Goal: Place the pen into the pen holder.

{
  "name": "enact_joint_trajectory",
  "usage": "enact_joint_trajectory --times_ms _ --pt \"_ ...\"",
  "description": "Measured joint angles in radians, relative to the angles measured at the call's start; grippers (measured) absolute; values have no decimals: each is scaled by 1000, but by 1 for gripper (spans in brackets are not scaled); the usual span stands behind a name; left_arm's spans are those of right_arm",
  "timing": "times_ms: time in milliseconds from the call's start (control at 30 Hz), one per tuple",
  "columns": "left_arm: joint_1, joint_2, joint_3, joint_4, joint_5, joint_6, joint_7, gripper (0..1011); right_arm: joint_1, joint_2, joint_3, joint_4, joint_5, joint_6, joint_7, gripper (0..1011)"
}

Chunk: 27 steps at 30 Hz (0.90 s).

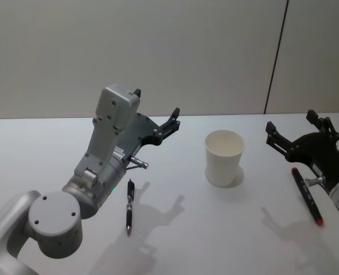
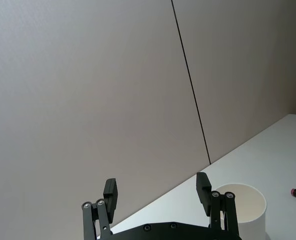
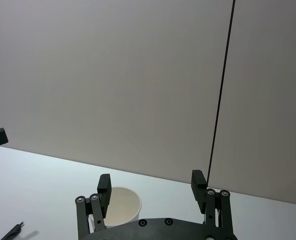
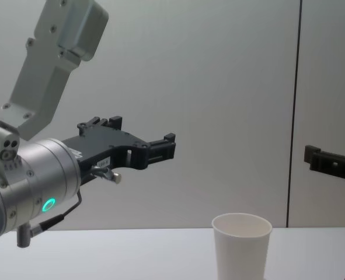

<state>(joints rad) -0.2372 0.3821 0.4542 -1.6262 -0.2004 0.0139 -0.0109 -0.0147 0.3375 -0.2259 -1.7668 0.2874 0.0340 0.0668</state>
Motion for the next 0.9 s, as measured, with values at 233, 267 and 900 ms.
enact_joint_trajectory --times_ms 233,267,900 --pt "0 0 0 0 0 0 0 1004 0 0 0 0 0 0 0 1002" --pt "0 0 0 0 0 0 0 1004 0 0 0 0 0 0 0 1002" --pt "0 0 0 0 0 0 0 1004 -2 -12 -9 -18 -36 53 -34 1001"
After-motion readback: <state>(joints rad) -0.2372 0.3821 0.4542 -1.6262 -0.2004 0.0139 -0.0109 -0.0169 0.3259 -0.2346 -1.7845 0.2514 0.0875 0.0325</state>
